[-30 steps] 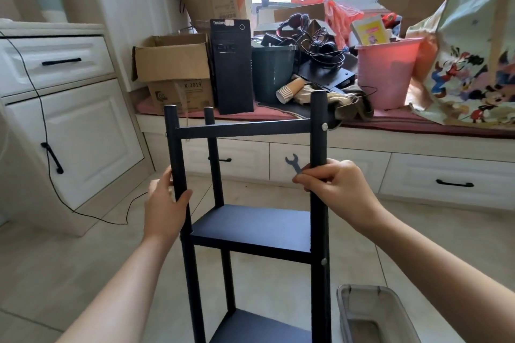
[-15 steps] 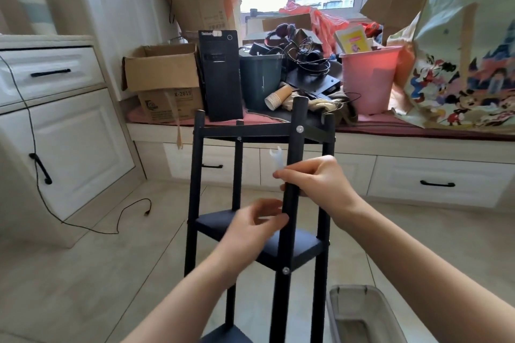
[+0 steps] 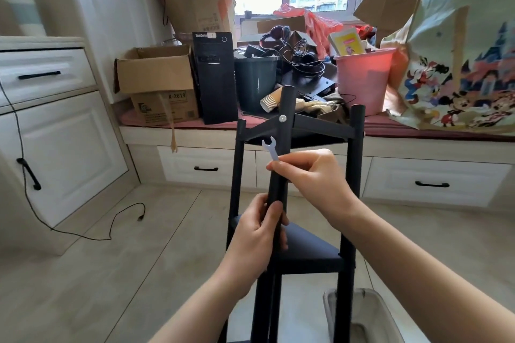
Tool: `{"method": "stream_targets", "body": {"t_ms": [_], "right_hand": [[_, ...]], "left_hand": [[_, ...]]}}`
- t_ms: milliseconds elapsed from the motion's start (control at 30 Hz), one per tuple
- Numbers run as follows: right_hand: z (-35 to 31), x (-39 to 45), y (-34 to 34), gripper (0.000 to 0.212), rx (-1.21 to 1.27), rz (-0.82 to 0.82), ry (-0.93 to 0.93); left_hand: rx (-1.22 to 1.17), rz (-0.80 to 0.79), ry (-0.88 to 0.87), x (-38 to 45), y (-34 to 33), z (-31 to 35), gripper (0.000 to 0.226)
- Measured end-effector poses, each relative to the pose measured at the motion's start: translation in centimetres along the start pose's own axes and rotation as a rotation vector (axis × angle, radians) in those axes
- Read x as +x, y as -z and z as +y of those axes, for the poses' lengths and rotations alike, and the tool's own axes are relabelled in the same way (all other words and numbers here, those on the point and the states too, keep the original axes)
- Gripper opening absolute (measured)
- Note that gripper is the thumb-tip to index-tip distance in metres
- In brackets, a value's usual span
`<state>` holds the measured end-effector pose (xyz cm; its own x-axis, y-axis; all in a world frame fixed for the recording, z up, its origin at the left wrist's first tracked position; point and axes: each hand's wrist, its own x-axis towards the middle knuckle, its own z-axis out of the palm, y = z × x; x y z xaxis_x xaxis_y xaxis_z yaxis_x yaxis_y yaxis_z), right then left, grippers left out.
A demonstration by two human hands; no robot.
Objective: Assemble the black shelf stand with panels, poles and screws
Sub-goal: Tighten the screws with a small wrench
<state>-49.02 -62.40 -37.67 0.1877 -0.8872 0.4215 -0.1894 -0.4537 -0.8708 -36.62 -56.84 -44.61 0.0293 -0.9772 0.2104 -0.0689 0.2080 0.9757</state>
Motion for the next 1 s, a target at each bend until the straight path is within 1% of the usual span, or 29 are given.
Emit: {"method": "stream_targets", "body": {"t_ms": [167, 267, 400, 433, 467, 533, 600, 633, 833, 1000], "right_hand": [[-0.2, -0.3, -0.5, 0.009, 0.035, -0.029, 0.001], [-0.3, -0.4, -0.5, 0.008, 0.055, -0.105, -0.041], [-0.3, -0.1, 1.6, 0.012, 0.133, -0.280, -0.229], [-0.2, 0.1, 2.2, 0.012, 0.144, -0.289, -0.271], [0.0, 0.3, 2.8, 0.012, 0.136, -0.262, -0.300], [0.2, 0.7, 3.6, 0.011, 0.078, -0.136, -0.325], [0.4, 1.0, 3.9, 0.010, -0.006, -0.025, -0.309], [0.5, 1.1, 3.9, 0.011, -0.045, 0.003, -0.296], [0.4, 2.0, 2.4, 0.020, -0.235, -0.011, -0.221], [-0.1, 2.6, 1.9, 0.023, -0.234, -0.013, -0.224]], "left_hand": [[-0.058, 0.062, -0.043, 0.1, 0.0, -0.2, 0.017], [-0.027, 0.113, -0.059, 0.3, 0.1, -0.4, 0.017], [0.005, 0.118, -0.059, 0.4, 0.7, -0.3, 0.018], [0.016, 0.114, -0.057, 0.4, 0.8, -0.3, 0.019], [0.030, 0.113, -0.054, 0.4, 1.0, -0.3, 0.020], [0.043, 0.113, -0.042, 0.5, 1.3, -0.3, 0.021], [0.034, 0.105, -0.031, 0.5, 1.4, -0.3, 0.021], [0.031, 0.101, -0.028, 0.5, 1.4, -0.3, 0.020], [0.028, 0.058, -0.011, 0.1, 1.3, 0.1, 0.018], [0.065, 0.006, -0.014, -0.2, 1.3, 1.2, 0.013]]}}
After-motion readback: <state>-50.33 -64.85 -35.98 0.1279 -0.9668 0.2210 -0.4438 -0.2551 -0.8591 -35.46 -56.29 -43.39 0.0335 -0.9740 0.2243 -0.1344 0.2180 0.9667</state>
